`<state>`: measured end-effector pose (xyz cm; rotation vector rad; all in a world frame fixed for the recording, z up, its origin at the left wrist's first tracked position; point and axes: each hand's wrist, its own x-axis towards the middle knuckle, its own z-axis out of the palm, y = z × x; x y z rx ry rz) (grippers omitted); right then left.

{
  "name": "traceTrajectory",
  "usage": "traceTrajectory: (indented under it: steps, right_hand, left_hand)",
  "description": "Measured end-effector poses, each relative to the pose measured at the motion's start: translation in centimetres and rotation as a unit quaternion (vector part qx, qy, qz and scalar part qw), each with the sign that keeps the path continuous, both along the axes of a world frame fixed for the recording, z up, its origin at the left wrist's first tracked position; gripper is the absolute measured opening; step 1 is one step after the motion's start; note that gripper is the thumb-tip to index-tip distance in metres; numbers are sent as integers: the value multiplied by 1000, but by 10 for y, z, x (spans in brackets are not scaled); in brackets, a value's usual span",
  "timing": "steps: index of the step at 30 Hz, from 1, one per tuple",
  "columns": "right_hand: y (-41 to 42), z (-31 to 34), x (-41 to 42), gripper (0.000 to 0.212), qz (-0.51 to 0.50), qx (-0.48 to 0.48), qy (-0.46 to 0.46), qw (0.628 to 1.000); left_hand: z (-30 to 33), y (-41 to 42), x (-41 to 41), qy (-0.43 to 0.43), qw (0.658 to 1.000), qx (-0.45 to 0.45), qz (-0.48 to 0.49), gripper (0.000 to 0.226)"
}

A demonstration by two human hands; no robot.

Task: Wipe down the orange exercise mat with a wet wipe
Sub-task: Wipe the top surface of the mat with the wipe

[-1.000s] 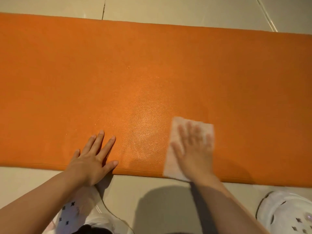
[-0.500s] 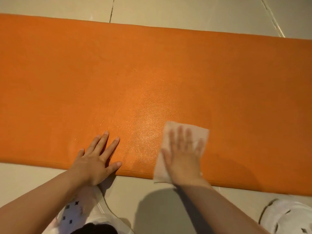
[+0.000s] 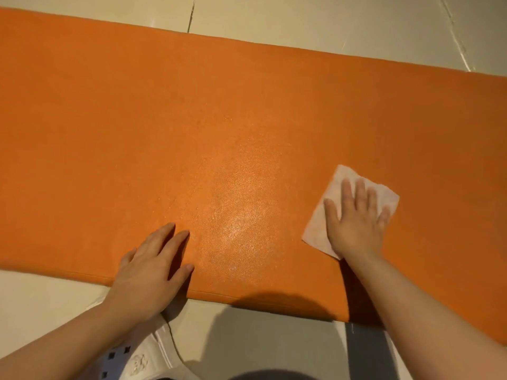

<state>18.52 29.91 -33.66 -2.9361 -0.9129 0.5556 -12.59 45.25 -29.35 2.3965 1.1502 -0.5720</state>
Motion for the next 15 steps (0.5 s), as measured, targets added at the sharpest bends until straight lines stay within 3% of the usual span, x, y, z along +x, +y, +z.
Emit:
traceTrajectory:
  steps: [3,6,9,12,15]
  right_hand:
    - [9,-1,-20,65,-51,23,6,998]
    - [44,-7,-63,62,100,62,22,993]
    - [87,-10,-106,62,281,50,29,958]
    - [133,-8,-106,63,343,25,29,938]
    - [160,-8,-52,63,337,12,9,941]
  left_hand:
    - [0,16,7,-26,998,34,-49,66]
    - [-2,35,19,5,997,42,-65,64]
    - [-4,50,33,4,998,53,-40,69]
    - [-10,60,43,-1,999,32,4,72]
    - [-15,65,46,27,1000,12,3,81]
